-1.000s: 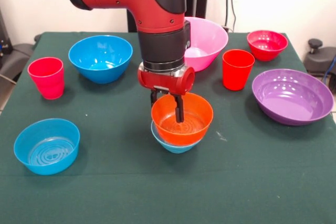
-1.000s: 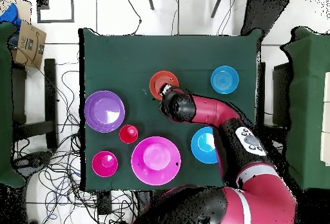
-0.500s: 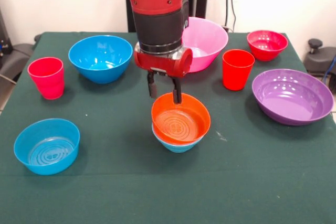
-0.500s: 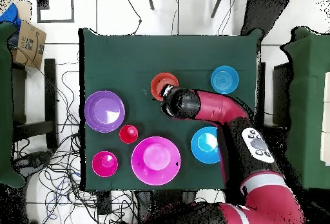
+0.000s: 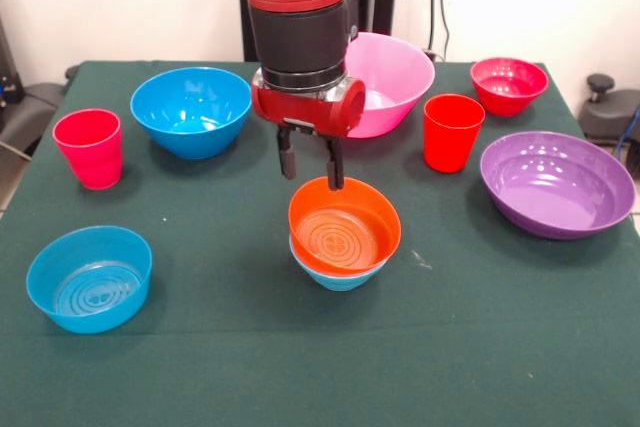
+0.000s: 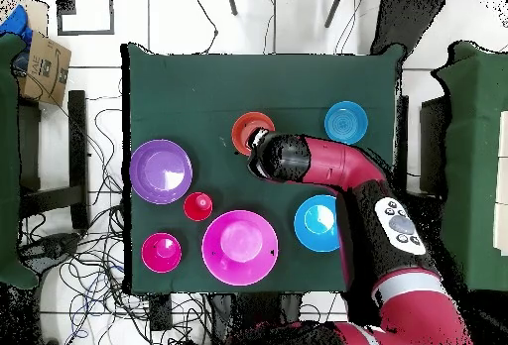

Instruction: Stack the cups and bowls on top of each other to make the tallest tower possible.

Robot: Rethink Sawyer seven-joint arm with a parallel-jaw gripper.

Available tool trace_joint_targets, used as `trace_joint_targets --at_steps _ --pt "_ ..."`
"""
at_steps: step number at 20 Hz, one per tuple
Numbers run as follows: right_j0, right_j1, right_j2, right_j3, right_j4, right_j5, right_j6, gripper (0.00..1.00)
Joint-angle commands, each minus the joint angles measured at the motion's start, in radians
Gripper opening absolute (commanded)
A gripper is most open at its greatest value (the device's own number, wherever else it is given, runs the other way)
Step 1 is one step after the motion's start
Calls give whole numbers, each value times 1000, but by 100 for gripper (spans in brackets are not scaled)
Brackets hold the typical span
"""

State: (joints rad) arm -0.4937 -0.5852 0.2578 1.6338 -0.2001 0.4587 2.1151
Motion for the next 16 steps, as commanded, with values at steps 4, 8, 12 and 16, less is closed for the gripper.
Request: trace_joint_targets --at_steps 4,8,12,16 --pt "11 22 74 -5 12 62 -6 100" --pt "16 23 70 -1 11 51 3 100" --pt "21 19 66 8 12 47 13 100" --pt "23 31 64 8 5 31 14 100"
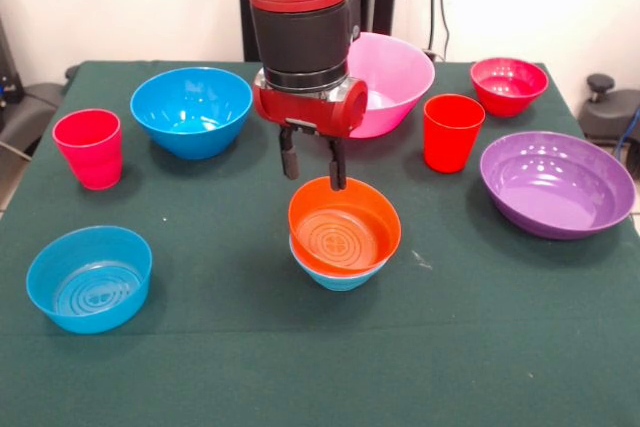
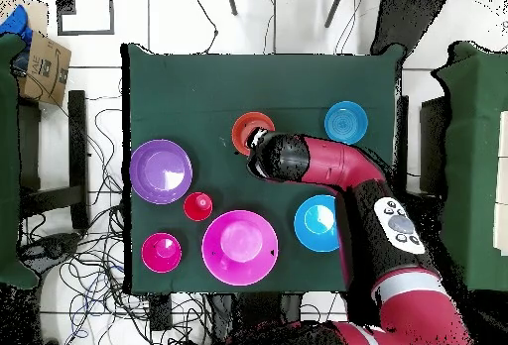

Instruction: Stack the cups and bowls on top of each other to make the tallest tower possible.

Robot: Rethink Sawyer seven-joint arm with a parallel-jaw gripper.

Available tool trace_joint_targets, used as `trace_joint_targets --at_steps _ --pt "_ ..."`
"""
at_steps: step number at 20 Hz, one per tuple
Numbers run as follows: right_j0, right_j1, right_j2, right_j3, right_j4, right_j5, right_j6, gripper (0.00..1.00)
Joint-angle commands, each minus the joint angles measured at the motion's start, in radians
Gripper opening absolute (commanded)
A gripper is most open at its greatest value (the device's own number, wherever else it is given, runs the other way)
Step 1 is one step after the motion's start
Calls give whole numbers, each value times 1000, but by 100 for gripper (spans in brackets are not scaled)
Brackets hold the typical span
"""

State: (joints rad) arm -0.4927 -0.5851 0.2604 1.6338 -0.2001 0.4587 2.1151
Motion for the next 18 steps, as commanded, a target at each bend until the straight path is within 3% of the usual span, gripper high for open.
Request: trace_joint_targets --at_steps 1,18 --pt "22 35 61 7 1 25 11 100" --pt "26 111 33 -23 -72 -40 -29 100"
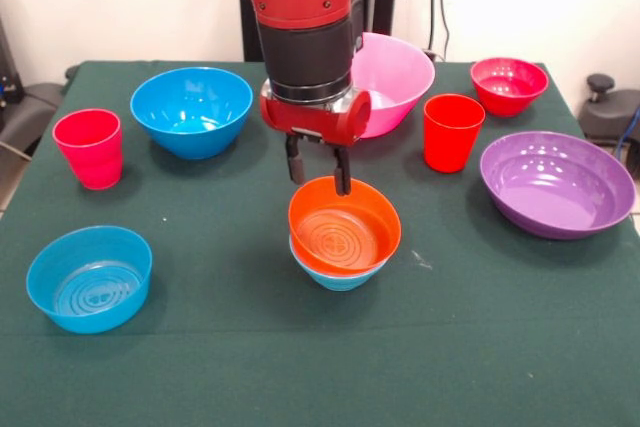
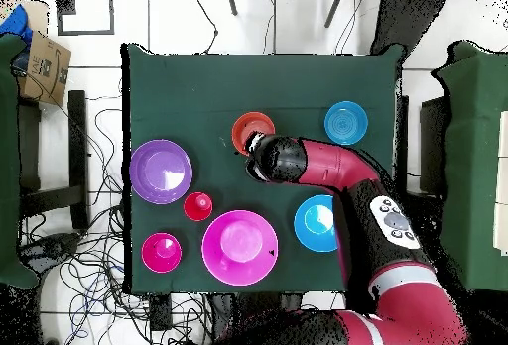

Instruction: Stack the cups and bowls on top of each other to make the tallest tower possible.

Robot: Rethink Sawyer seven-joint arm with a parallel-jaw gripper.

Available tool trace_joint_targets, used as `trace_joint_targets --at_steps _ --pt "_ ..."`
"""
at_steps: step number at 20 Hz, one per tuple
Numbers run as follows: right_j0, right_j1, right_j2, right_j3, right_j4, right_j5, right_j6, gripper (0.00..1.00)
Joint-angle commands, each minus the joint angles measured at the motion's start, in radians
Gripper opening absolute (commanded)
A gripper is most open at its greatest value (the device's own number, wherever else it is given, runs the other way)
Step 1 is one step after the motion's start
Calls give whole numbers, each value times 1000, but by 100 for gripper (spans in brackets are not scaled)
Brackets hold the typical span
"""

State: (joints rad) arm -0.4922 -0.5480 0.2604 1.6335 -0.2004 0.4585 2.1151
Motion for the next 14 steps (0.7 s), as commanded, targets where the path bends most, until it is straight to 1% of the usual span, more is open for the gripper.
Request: trace_joint_targets --at_steps 1,3,9,14 --pt "28 81 29 -27 -78 -47 -30 100" --pt "32 91 21 -33 -88 -57 -31 100" --pt "44 91 3 -31 -111 -59 -31 100" --pt "52 121 -10 -61 -142 -78 -32 100"
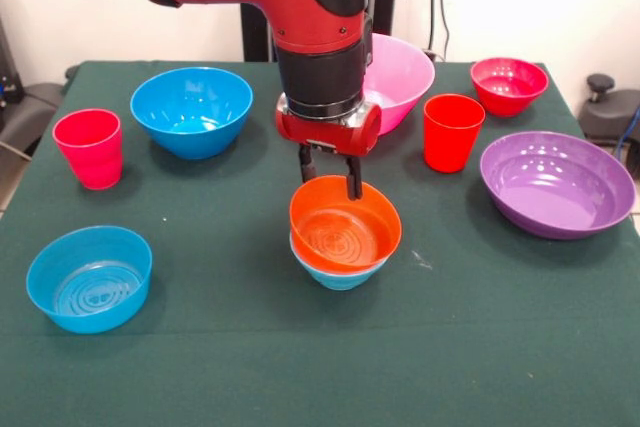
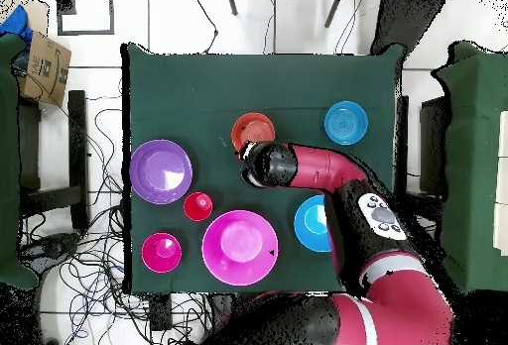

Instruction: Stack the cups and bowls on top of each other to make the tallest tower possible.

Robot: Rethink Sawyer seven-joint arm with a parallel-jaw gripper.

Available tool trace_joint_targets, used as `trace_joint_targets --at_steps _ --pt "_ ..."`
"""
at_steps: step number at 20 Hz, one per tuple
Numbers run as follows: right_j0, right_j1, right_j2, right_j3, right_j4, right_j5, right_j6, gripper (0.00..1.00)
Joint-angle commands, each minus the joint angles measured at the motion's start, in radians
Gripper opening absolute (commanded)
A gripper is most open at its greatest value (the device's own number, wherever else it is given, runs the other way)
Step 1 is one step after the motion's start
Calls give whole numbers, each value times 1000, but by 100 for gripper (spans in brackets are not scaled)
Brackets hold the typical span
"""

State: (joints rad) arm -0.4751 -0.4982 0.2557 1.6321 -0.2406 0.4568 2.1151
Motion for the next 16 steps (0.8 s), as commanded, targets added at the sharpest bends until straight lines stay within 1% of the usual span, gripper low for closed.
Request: trace_joint_targets --at_steps 1,3,7,11,12,16 --pt "38 78 -11 -67 -112 -83 -31 100" --pt "43 88 -22 -81 -130 -89 -32 100" --pt "56 83 -44 -95 -153 -72 -28 100" --pt "66 119 -62 -130 -178 -88 -23 100" --pt "62 127 -59 -140 -180 -87 -28 100" --pt "54 121 -46 -138 -174 -64 -36 100"
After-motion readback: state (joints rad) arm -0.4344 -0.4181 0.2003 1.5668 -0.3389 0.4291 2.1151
